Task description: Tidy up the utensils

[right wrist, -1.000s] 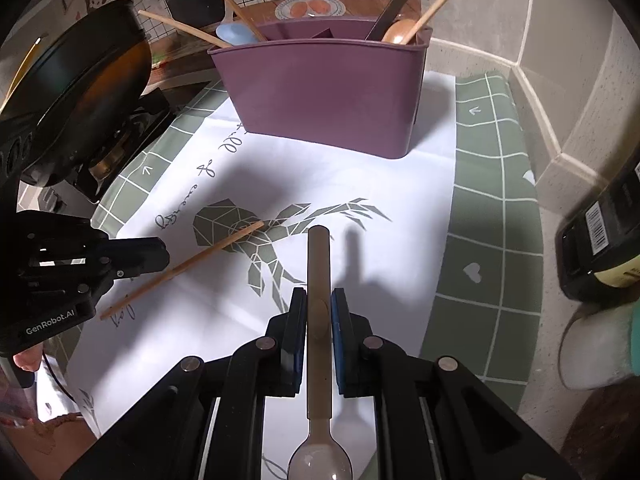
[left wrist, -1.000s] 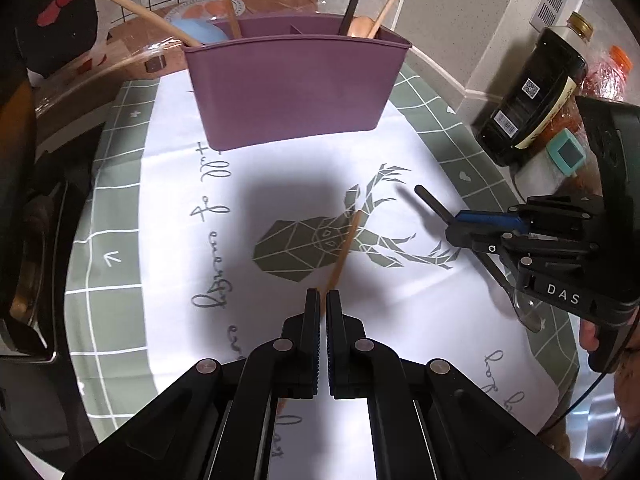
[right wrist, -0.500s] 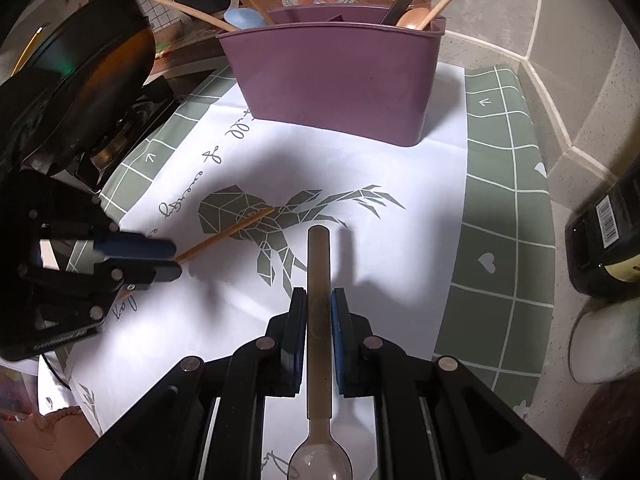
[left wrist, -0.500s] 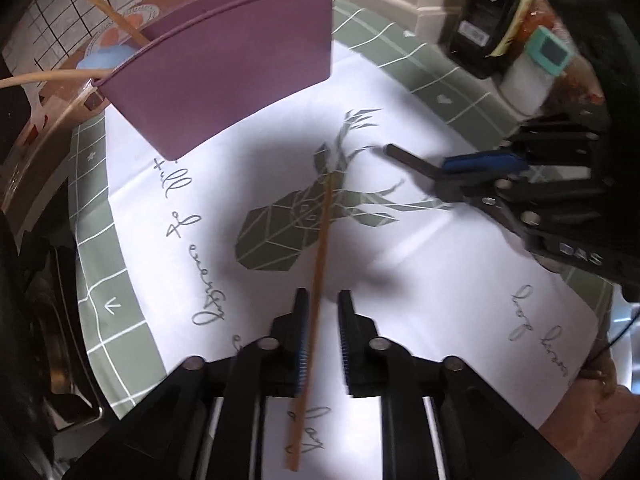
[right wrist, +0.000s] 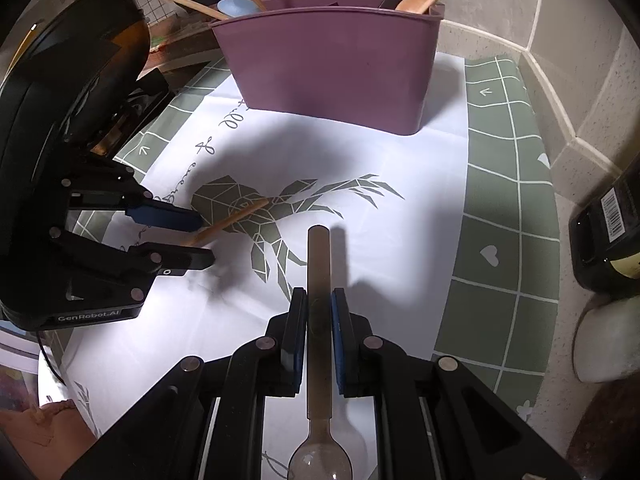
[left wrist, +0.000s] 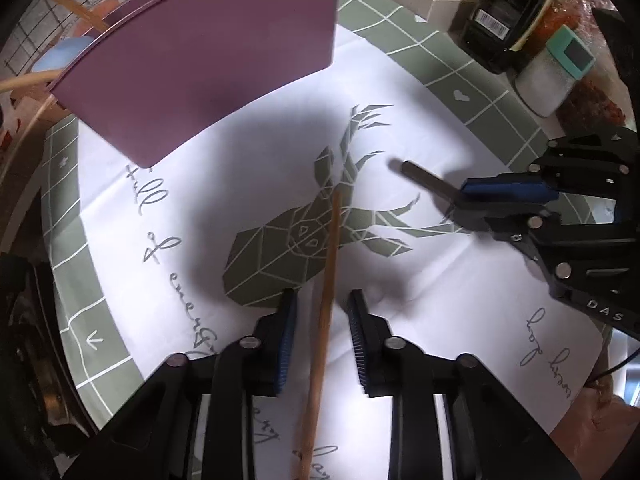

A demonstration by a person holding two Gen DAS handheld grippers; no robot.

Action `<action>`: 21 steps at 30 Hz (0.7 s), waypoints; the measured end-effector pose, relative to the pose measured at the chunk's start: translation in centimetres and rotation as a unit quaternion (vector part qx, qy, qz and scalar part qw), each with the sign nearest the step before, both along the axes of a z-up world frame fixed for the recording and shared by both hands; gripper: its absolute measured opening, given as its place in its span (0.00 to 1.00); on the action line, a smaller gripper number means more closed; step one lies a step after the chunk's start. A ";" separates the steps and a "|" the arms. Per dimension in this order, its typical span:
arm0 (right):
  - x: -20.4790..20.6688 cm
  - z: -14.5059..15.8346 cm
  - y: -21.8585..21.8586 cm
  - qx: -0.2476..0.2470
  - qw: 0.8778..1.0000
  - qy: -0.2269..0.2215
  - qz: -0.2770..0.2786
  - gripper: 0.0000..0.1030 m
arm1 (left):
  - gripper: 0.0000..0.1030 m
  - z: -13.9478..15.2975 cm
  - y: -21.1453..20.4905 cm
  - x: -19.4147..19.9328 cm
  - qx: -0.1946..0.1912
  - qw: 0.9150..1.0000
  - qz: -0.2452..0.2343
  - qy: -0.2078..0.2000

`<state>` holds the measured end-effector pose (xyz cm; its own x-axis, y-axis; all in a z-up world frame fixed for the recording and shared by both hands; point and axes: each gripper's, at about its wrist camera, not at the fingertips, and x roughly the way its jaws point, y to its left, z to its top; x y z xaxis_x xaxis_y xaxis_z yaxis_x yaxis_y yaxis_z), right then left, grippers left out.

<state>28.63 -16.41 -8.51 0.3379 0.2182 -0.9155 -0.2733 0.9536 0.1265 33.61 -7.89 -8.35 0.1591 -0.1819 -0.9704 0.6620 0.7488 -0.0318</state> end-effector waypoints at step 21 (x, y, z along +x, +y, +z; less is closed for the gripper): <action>-0.6 0.8 0.9 0.006 0.999 -0.031 -0.031 0.10 | 0.05 2.2 5.7 -3.3 -0.126 0.982 0.133 -0.052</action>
